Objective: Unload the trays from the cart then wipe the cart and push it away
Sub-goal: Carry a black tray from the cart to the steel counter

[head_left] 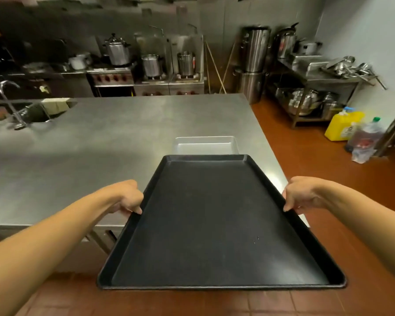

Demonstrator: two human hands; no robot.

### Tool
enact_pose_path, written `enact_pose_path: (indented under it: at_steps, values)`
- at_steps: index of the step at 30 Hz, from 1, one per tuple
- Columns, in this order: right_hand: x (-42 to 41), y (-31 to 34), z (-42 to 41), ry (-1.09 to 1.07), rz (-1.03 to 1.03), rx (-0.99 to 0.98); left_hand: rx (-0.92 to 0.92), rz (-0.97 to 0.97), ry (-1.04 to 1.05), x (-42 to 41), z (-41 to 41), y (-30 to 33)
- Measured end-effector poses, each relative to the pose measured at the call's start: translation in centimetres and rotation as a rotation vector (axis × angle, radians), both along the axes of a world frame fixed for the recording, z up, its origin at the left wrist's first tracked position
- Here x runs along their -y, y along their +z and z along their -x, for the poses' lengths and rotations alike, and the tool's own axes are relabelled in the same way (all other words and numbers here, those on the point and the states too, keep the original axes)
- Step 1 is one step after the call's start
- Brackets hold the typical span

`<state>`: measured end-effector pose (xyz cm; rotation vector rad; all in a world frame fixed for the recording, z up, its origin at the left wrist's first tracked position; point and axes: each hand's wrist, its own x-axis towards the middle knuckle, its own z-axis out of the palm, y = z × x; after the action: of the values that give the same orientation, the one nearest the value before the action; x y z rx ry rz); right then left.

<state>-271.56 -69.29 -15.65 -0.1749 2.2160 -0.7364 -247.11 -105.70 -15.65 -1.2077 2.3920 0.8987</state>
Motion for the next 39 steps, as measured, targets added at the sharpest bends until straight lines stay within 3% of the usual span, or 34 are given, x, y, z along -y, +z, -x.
enact_pose_path:
  at_steps: [14, 25, 39]
  values:
    - [12.4, -8.4, 16.0, -0.061, -0.088, 0.072, 0.099, -0.076, -0.015, 13.6, 18.1, -8.2]
    - [16.9, -12.3, 21.9, -0.028, -0.116, 0.06, 0.081, -0.094, 0.016, 17.0, 22.9, -14.2]
    - [18.9, -20.2, 24.4, -0.107, -0.153, -0.036, 0.041, 0.02, 0.071, 18.8, 25.7, -21.9]
